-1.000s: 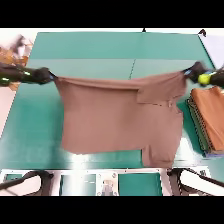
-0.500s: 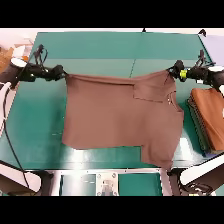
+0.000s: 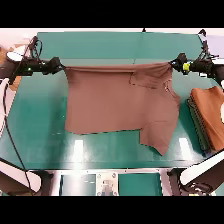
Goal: Fold the shirts.
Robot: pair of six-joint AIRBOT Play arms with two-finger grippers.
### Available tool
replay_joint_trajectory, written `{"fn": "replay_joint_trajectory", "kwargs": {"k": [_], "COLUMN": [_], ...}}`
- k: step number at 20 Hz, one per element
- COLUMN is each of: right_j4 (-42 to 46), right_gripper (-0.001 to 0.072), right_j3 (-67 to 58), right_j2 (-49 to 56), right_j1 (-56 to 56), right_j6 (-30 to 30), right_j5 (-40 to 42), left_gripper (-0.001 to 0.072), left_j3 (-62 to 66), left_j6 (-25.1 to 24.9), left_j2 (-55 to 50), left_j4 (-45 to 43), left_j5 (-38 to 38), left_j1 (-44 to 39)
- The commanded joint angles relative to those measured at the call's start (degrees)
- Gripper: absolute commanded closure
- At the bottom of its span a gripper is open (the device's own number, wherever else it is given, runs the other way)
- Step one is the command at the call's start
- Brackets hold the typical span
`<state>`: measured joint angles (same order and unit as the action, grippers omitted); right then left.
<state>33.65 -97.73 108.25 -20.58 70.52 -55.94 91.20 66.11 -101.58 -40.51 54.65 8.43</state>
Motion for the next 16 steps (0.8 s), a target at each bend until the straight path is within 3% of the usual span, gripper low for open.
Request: {"fn": "replay_joint_trajectory", "kwargs": {"k": [1, 4, 7, 16], "right_j4": [9.73, 17.14, 21.0, 27.45], "right_gripper": [0.0687, 0.0687, 0.0687, 0.0687], "right_j3": [-0.33, -0.33, -0.15, 5.95], "right_j2": [-0.04, -0.46, -0.44, -0.44], "right_j1": [-2.08, -4.96, -5.66, -4.28], "right_j6": [2.21, 4.07, 4.07, 4.13], "right_j5": [-10.21, -19.19, -24.37, -23.78], "left_gripper": [0.0686, 0.0686, 0.0686, 0.0686], "left_j3": [0.22, 0.15, -0.28, -9.55], "left_j6": [2.21, 5.6, 6.99, 7.34], "left_j2": [-0.09, -0.09, -0.09, -0.11], "left_j4": [-6.03, -13.55, -14.84, -14.88], "left_j5": [9.73, 18.75, 22.95, 18.95], "left_j1": [0.02, 0.02, -0.11, -3.39]}}
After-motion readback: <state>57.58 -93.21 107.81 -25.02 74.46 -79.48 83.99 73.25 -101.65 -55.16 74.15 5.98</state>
